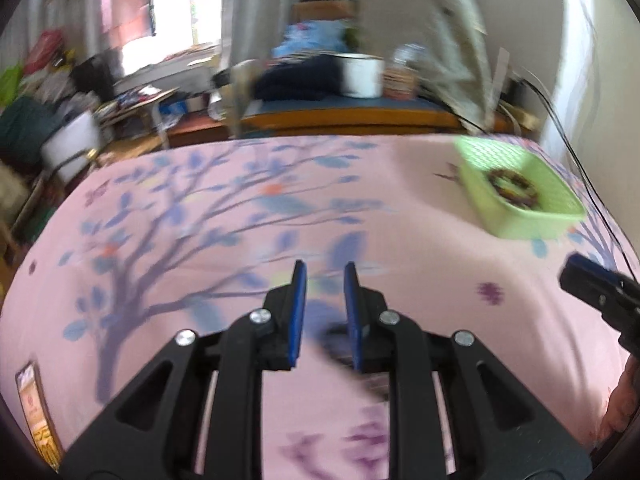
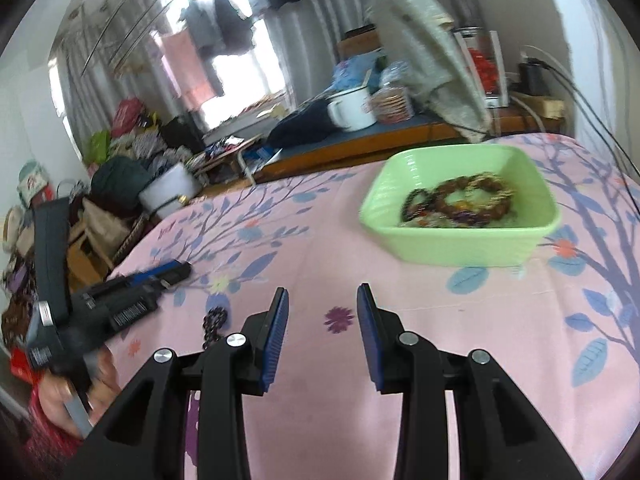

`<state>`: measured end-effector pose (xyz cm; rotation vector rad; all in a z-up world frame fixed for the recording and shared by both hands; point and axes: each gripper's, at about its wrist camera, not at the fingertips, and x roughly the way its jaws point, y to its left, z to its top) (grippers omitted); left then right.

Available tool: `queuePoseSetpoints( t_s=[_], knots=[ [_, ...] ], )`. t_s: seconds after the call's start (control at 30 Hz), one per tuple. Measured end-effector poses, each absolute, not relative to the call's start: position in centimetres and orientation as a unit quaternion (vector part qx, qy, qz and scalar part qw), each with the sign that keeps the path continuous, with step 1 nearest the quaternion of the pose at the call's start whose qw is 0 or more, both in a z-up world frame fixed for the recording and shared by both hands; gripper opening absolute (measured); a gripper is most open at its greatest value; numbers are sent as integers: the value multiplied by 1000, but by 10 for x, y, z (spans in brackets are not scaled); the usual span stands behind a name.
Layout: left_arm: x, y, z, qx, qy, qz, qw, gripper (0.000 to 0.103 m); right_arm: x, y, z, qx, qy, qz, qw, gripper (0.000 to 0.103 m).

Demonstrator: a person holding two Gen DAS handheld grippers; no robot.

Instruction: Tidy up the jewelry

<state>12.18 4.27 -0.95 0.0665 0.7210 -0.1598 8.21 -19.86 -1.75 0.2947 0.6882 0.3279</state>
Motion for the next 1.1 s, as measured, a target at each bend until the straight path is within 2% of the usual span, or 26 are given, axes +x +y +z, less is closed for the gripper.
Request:
queuePoseSetpoints(
  t_s=[0.07,0.23,0.53,0.7,0.77,0.9,0.97,1.1],
  knots=[
    [121,71,-9,24,351,-61,934,19,87,-186,-21,131,343,172,914,7],
    [111,117,-14,2,362,-45,931,32,100,-151,-27,106,364,212,901,7],
    [117,91,-35,-23,402,-152,903,33,103,-99,-36,46,392,279,876,7],
    [131,84,-51,-41,435,-161,885,33,94,-67,-43,-38,397,303,865,7],
    [132,87,-53,-49,440,-157,883,33,98,-57,-52,-67,415,301,856,0],
    [132,91,-51,-52,438,-152,885,33,110,-90,-47,17,407,296,864,0],
    [133,88,-52,-49,440,-155,883,33,119,-122,-50,94,418,284,858,0],
    [136,76,-55,-47,455,-175,872,33,127,-159,-61,157,431,231,858,0]
  ],
)
